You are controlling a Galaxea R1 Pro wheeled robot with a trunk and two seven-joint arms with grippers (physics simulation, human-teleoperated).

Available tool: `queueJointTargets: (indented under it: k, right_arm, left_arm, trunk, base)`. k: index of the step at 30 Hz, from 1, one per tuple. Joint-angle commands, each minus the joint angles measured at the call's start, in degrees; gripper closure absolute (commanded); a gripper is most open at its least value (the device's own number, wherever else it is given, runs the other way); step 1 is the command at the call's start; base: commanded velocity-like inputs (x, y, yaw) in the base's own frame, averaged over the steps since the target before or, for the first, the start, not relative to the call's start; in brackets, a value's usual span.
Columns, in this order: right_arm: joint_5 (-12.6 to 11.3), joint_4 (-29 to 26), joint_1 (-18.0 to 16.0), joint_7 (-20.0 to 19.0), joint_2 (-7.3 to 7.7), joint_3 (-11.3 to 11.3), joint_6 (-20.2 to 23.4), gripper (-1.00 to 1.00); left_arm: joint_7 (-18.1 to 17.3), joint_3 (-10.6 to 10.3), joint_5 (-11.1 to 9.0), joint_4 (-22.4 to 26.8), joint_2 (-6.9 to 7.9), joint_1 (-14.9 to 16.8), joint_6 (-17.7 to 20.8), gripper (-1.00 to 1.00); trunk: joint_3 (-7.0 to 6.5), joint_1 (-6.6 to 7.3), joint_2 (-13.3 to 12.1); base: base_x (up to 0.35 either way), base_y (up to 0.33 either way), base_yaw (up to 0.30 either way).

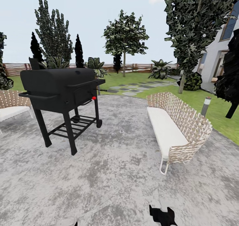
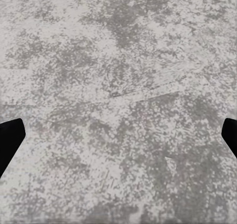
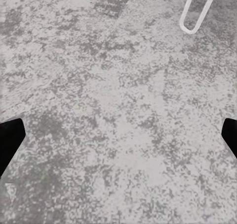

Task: In the garden, pick up the pesticide atomizer on the floor and spray pesticide onto both trees until each tree trunk is fully covered.

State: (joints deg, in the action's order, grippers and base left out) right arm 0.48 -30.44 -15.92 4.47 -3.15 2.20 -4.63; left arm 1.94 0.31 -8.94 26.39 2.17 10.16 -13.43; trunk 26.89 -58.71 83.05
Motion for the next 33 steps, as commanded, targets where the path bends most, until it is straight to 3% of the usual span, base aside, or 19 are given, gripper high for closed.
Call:
queueJointTargets:
  k: [1, 33]
  right_arm:
    - [0.05, 0.03, -0.02, -0.02, -0.06, 0.21, -0.20, -1.00]
    - [0.06, -0.01, 0.01, -0.08, -0.42, 0.17, -0.22, -1.00]
  left_arm:
    - [0.09, -0.15, -0.45, -0.21, 0.00, 0.04, -0.18, -1.00]
    - [0.09, -0.22, -0.38, -1.08, -0.03, 0.04, -0.98, -1.00]
  trunk:
    - [0.06, -0.02, 0.03]
    - [-0.23, -0.02, 0.03]
  base:
    - [0.250, 0.000, 0.023]
    - [0.327, 0.000, 0.043]
